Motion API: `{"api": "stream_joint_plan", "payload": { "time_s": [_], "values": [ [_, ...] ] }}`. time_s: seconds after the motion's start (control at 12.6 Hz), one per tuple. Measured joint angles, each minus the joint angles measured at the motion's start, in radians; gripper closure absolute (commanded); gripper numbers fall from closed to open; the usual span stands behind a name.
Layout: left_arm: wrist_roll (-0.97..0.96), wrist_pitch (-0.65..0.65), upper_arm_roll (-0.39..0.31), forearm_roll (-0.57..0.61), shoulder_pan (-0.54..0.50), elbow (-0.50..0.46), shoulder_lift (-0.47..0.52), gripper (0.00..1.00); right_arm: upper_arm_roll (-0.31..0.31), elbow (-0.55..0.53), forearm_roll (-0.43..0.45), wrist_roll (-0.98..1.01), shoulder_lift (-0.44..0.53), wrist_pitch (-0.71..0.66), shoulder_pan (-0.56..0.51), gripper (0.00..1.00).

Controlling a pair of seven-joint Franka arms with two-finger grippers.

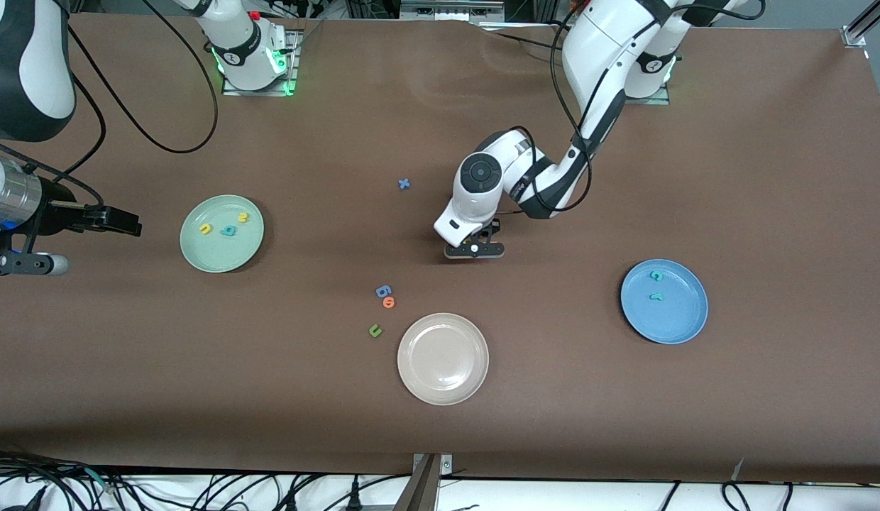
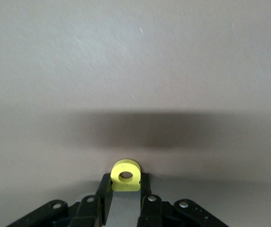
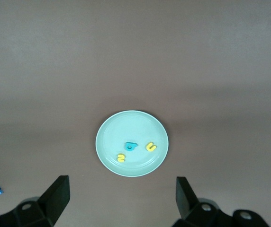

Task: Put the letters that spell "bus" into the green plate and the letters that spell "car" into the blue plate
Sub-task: 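Carry the yellow a to the blue plate and open the left gripper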

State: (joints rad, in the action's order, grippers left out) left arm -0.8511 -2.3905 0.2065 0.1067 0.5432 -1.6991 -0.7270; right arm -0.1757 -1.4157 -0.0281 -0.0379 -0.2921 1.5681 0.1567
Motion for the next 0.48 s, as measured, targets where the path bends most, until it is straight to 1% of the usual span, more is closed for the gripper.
{"api": "stream_joint_plan", "payload": {
  "time_s": [0.16,0.24,0.32,0.48],
  "values": [
    [0.019,0.07,-0.008,0.007,-0.024,0.041,0.0,0.79,0.0,0.0,0.0,0.0,0.0,0.0,0.0,0.01],
    [0.047,0.129,-0.008,0.01,-0.045,0.071,0.001,0.8,0.0,0.0,0.0,0.0,0.0,0.0,0.0,0.01],
    [0.087,0.195,-0.008,0.011,-0.071,0.105,0.002,0.83,0.0,0.0,0.0,0.0,0.0,0.0,0.0,0.01],
    [0.186,0.308,-0.009,0.011,-0.129,0.164,0.006,0.83,0.0,0.0,0.0,0.0,0.0,0.0,0.0,0.01]
  ]
}}
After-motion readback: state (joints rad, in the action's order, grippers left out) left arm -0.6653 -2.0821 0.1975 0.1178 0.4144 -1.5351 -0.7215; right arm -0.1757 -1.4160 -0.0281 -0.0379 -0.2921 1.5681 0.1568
